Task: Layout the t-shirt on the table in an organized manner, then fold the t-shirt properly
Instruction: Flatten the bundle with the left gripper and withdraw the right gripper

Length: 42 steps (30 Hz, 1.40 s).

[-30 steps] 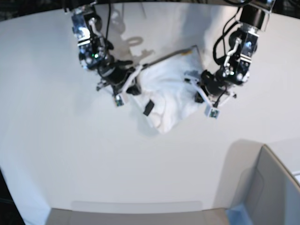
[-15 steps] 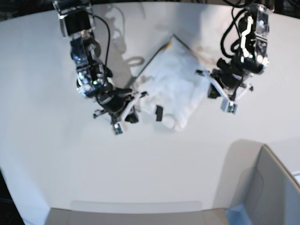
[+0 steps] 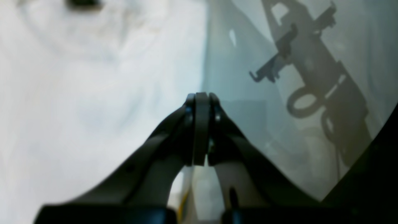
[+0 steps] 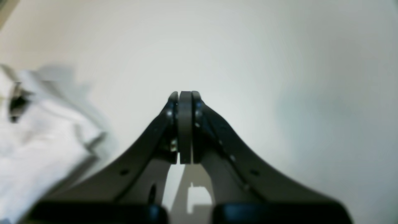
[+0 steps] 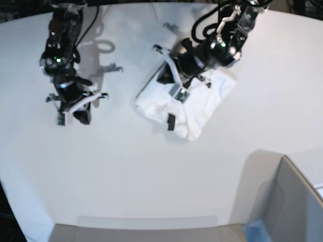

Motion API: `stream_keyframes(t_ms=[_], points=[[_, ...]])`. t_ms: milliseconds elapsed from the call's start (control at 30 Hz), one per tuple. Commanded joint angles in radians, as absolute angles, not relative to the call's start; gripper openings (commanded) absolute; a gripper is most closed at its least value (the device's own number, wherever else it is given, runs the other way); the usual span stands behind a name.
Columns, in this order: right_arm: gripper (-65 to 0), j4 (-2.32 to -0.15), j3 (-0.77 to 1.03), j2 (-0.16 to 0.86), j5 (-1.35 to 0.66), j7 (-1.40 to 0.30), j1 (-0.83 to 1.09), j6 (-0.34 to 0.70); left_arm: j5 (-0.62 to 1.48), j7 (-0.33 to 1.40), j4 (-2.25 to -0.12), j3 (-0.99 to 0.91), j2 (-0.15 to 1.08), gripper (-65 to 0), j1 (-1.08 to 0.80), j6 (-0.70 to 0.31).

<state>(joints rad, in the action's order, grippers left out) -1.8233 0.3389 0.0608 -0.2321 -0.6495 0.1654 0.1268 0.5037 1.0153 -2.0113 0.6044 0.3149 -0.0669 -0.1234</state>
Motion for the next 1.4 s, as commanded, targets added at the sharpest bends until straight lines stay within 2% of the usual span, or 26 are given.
stream_keyframes(t_ms=[0, 267, 400, 500, 700, 1167, 1367], points=[[-65.0, -1.839, 0.357, 0.067, -0.240, -0.625, 0.162, 0.133, 0.510, 0.993, -2.025, 0.641, 0.312, -65.0, -0.045, -0.128], [-65.0, -1.847, 0.394, 0.071, -0.240, -0.622, 0.223, 0.134, 0.509, 0.986, -1.782, 0.708, 0.219, -65.0, 0.062, -0.127], [-65.0, -1.886, 0.394, 0.068, -0.240, -0.622, 0.251, 0.134, 0.509, 0.986, -1.750, 0.707, 0.216, -65.0, 0.097, -0.127], [-65.0, -1.900, 0.394, 0.070, -0.240, -0.622, 0.257, 0.134, 0.509, 0.983, -1.646, 0.704, 0.214, -65.0, 0.134, -0.127], [-65.0, -1.900, 0.395, 0.074, -0.236, -0.622, 0.257, 0.134, 0.509, 0.906, -1.570, 0.700, 0.205, -65.0, 0.154, -0.125], [-65.0, -1.900, 0.394, 0.073, -0.236, -0.622, 0.259, 0.136, 0.509, 0.848, -1.463, 0.309, 0.208, -65.0, 0.162, -0.127], [-65.0, -1.900, 0.394, 0.074, -0.236, -0.622, 0.266, 0.136, 0.509, 0.842, -1.460, 0.292, 0.315, -65.0, 0.166, -0.127]])
